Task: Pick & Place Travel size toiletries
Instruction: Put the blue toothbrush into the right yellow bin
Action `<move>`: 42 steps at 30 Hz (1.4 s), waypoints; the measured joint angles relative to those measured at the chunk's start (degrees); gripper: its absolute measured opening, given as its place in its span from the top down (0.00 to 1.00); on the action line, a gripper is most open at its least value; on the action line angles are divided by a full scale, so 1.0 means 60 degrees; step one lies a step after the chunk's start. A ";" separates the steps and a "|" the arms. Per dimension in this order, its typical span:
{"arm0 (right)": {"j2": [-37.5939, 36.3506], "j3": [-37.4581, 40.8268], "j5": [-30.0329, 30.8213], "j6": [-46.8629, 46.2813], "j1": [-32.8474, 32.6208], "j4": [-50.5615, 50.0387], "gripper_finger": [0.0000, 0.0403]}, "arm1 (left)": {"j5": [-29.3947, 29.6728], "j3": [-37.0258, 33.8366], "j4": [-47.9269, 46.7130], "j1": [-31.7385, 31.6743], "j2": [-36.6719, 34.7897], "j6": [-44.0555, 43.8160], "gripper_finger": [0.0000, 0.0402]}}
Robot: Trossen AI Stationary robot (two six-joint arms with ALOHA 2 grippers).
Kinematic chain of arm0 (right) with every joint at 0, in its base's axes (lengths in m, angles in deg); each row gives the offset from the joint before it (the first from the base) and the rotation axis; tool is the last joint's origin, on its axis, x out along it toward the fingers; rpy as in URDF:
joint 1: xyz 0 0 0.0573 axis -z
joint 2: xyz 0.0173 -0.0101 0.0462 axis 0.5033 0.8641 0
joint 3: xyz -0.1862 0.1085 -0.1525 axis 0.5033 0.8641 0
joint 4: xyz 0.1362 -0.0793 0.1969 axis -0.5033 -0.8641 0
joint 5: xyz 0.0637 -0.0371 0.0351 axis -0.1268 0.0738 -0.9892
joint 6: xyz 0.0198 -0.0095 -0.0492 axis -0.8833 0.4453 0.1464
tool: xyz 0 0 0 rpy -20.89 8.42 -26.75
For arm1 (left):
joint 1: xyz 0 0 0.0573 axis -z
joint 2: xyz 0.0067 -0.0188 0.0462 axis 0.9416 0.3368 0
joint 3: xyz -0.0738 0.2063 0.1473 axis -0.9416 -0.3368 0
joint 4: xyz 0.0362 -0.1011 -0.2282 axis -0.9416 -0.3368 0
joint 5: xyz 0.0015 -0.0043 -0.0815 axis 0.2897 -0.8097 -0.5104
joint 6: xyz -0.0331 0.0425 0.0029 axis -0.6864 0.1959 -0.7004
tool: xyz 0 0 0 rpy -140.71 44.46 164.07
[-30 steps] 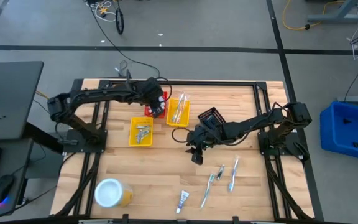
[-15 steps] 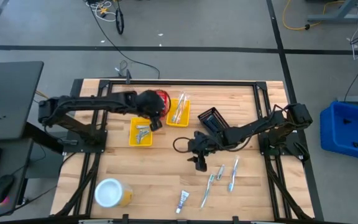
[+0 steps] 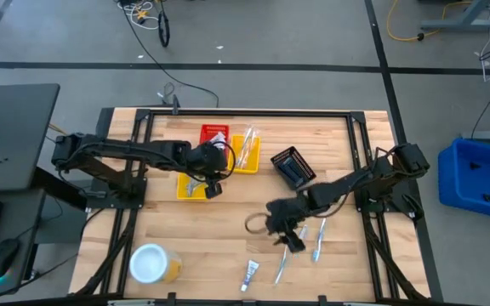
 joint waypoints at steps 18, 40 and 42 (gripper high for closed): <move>0.0474 0.0000 0.1365 0.2146 -0.2068 -0.1107 0.53 | 0.0112 0.0000 -0.0025 0.0024 0.0000 -0.0044 0.76; 0.1713 -0.0025 0.2040 0.2644 -0.1892 -0.0208 0.79 | 0.0112 0.0000 -0.0028 0.0024 -0.0002 0.0040 0.76; 0.1719 -0.0025 0.1938 0.2442 -0.1791 -0.0197 0.84 | 0.0111 0.0000 -0.0126 0.0024 -0.0115 0.0101 0.76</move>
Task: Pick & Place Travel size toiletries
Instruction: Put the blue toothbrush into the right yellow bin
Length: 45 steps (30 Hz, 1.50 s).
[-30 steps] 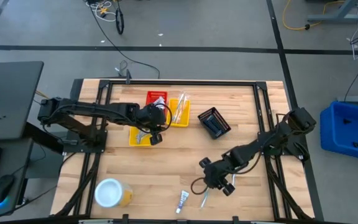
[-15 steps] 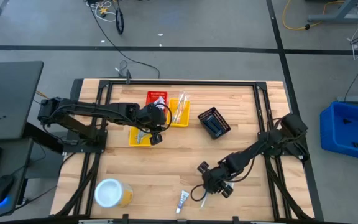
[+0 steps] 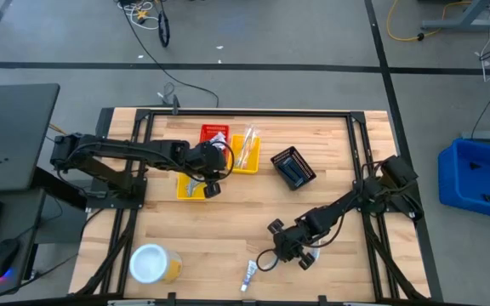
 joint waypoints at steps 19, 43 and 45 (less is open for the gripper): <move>-0.2485 -0.0372 0.3478 0.0967 0.2203 0.0235 0.94 | 0.2412 0.0000 -0.0675 -0.0015 -0.2355 0.0187 0.76; -0.0309 -0.0146 0.6045 -0.6931 0.6131 0.4829 0.94 | 0.2784 -0.0004 -0.0864 -0.0015 -0.2137 -0.0068 0.76; -0.0051 -0.0146 0.5999 -0.6931 0.6228 0.5216 0.94 | 0.2780 -0.0004 -0.0868 -0.0015 -0.2137 -0.0068 0.76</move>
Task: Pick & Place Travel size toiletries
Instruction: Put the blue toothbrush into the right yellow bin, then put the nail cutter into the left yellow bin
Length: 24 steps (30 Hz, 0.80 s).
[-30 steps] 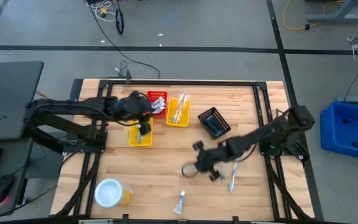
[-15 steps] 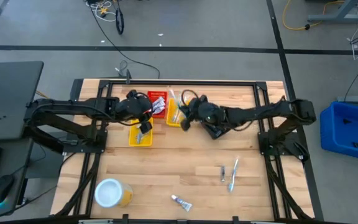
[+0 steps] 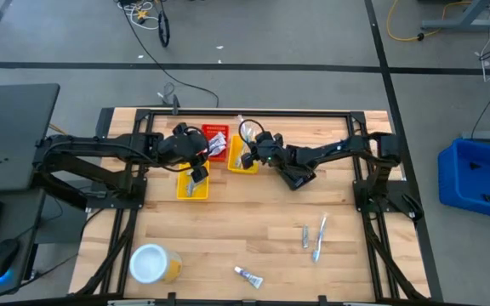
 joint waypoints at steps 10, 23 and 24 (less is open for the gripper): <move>0.0776 0.0000 -0.0987 0.0073 0.0357 0.0258 0.82 | 0.0004 0.0000 0.0000 0.0000 0.0000 0.0000 0.76; 0.0648 0.0000 -0.1103 0.1151 0.0333 0.0950 0.61 | 0.0000 0.0000 -0.0004 0.0000 0.0000 0.0000 0.76; 0.0578 -0.0001 -0.1124 0.1260 0.0316 0.0973 0.60 | 0.0000 0.0000 -0.0007 0.0000 0.0000 0.0000 0.76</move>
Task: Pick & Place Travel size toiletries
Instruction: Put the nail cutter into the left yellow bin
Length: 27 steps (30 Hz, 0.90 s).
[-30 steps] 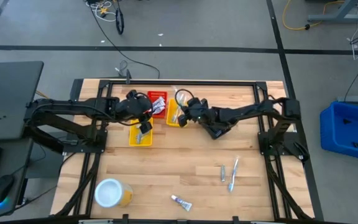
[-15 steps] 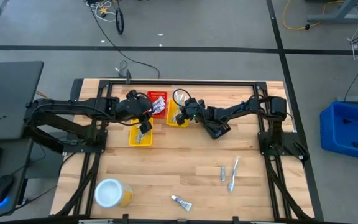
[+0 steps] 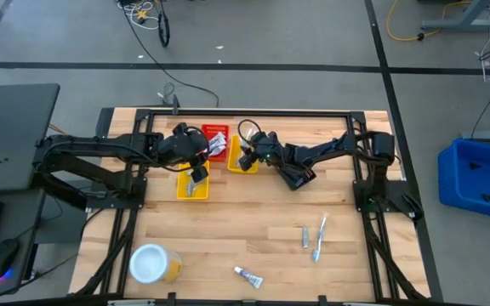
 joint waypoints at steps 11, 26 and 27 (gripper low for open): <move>-0.1029 -0.0002 -0.2418 0.1402 -0.0632 -0.0275 0.60 | -0.0032 0.0000 -0.0036 0.0000 0.0000 0.0265 0.76; -0.1256 -0.0002 -0.5415 0.1398 -0.1962 -0.1414 0.67 | -0.1013 0.0009 -0.0023 0.0005 0.0393 0.0437 0.76; -0.1256 -0.0003 -0.5412 0.1399 -0.2051 -0.1483 0.67 | -0.1164 0.0004 -0.0017 0.0009 0.0470 0.0437 0.76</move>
